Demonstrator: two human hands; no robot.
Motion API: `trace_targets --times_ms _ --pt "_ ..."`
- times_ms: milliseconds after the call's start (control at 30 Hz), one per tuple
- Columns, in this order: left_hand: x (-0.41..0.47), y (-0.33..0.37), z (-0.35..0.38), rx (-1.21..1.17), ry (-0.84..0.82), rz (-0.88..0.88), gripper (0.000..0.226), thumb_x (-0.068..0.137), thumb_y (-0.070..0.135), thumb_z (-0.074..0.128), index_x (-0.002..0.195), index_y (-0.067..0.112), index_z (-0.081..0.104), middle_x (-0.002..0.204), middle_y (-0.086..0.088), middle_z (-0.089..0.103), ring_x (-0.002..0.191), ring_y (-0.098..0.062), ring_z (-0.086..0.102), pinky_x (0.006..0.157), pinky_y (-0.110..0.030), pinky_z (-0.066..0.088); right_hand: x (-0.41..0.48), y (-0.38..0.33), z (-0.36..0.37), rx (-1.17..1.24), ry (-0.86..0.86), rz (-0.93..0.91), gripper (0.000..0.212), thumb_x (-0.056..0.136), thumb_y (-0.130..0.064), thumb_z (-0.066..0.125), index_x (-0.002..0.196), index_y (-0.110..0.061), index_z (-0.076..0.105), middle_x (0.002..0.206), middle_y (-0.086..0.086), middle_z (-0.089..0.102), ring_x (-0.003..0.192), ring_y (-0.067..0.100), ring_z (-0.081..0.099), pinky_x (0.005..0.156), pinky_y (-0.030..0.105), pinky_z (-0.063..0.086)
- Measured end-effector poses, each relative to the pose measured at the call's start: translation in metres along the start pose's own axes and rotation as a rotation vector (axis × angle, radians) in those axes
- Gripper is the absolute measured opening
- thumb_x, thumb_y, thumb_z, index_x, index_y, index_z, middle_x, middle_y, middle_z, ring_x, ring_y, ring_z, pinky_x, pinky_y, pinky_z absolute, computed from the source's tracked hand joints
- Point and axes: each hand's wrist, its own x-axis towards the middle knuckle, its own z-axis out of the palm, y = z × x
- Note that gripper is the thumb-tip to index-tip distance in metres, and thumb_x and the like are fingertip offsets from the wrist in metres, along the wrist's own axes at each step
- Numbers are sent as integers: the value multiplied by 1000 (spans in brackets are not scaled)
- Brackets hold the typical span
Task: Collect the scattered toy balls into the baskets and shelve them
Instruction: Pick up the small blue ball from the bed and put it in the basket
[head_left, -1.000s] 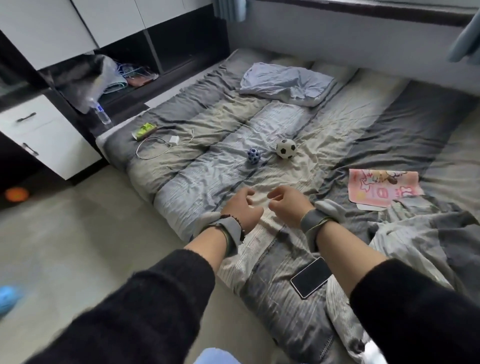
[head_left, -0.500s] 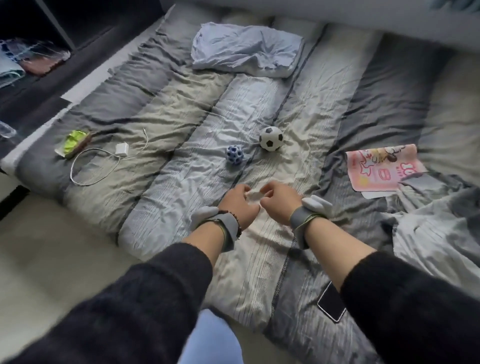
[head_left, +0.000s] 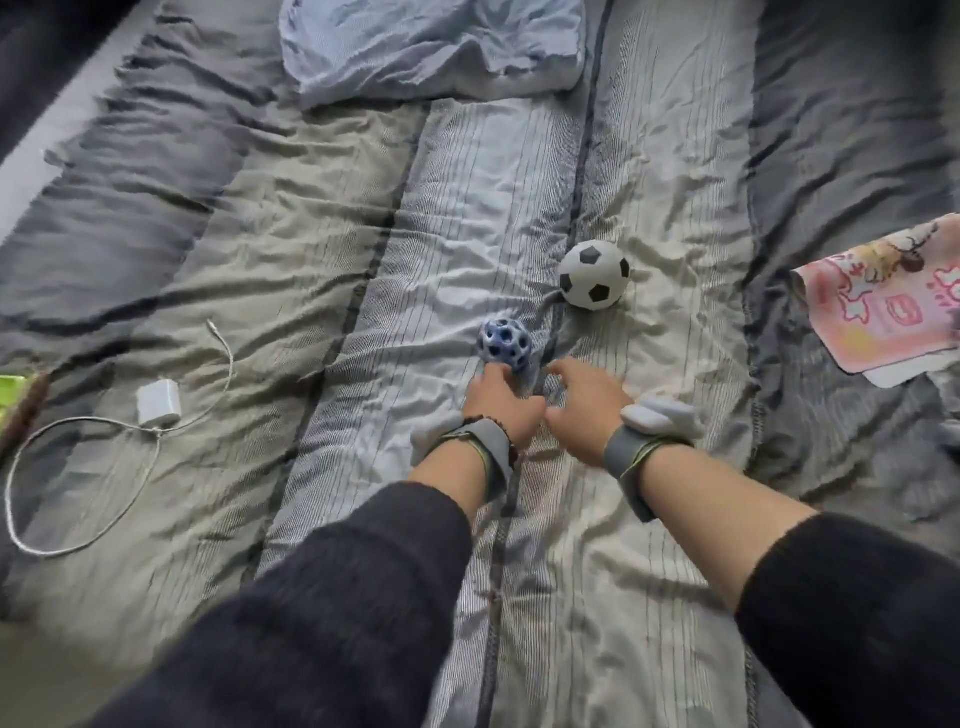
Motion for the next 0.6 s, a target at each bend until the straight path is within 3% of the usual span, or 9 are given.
trace_targets --times_ms 167,333,433,600 --pt "78 -25 8 -66 9 -26 58 74 20 64 128 15 44 130 -13 47 113 -29 52 99 -37 45 70 -7 51 22 17 -16 53 82 -12 53 133 -21 46 135 10 48 111 31 56 93 42 48" --pt "129 -36 18 -83 33 31 77 70 24 73 138 16 37 138 -11 41 122 -29 48 106 -41 40 117 -3 64 203 56 23 70 81 -4 55 146 -21 33 148 8 35 129 28 44 108 35 35" --pt "150 -36 30 -93 5 99 78 73 21 75 140 13 36 139 -12 42 124 -27 47 107 -36 39 139 6 72 359 47 93 74 86 -6 60 151 -18 25 155 8 28 139 25 34 116 32 26" --pt "148 -21 37 -104 40 107 82 72 23 77 140 11 33 141 -13 32 124 -28 45 101 -28 37 139 15 66 612 0 156 65 89 2 47 149 -15 29 144 12 46 131 29 46 110 35 37"
